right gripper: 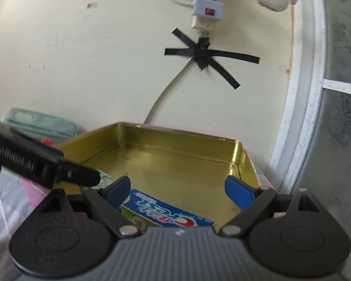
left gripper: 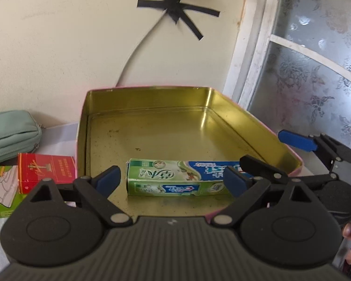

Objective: Organize objects
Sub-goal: 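Carry the toothpaste box into the pink tin and open the left gripper, then withdraw the left tool from the tin toward the green snack packet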

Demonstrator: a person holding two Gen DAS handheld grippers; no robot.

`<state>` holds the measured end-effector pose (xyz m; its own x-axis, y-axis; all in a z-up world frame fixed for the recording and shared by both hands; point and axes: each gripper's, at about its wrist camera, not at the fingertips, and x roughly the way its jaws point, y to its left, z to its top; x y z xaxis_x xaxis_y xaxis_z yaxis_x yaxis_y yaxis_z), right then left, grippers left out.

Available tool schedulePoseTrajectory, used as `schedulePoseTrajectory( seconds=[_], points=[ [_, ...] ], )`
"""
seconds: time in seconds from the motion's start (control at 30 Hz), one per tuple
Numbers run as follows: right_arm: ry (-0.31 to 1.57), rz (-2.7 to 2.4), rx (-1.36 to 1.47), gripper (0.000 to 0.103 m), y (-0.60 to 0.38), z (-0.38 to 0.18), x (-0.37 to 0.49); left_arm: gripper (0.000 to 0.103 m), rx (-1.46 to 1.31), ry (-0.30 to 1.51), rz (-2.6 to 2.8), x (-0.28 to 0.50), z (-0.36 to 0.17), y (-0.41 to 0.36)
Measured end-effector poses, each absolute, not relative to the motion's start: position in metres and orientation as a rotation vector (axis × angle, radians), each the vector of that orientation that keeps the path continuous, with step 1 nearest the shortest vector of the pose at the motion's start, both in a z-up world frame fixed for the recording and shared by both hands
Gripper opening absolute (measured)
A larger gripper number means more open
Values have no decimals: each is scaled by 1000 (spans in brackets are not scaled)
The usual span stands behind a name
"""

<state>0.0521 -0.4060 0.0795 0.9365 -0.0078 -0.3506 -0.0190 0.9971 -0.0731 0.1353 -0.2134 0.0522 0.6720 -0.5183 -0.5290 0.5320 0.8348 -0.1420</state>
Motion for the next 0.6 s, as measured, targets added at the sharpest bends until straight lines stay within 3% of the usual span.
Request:
schedulePoseTrajectory(
  seconds=[0.3, 0.6],
  points=[
    [289, 85, 178, 91, -386, 80, 5, 96, 26, 467, -573, 81, 76, -162],
    [346, 290, 163, 91, -307, 69, -4, 97, 100, 496, -308, 51, 37, -72]
  ],
)
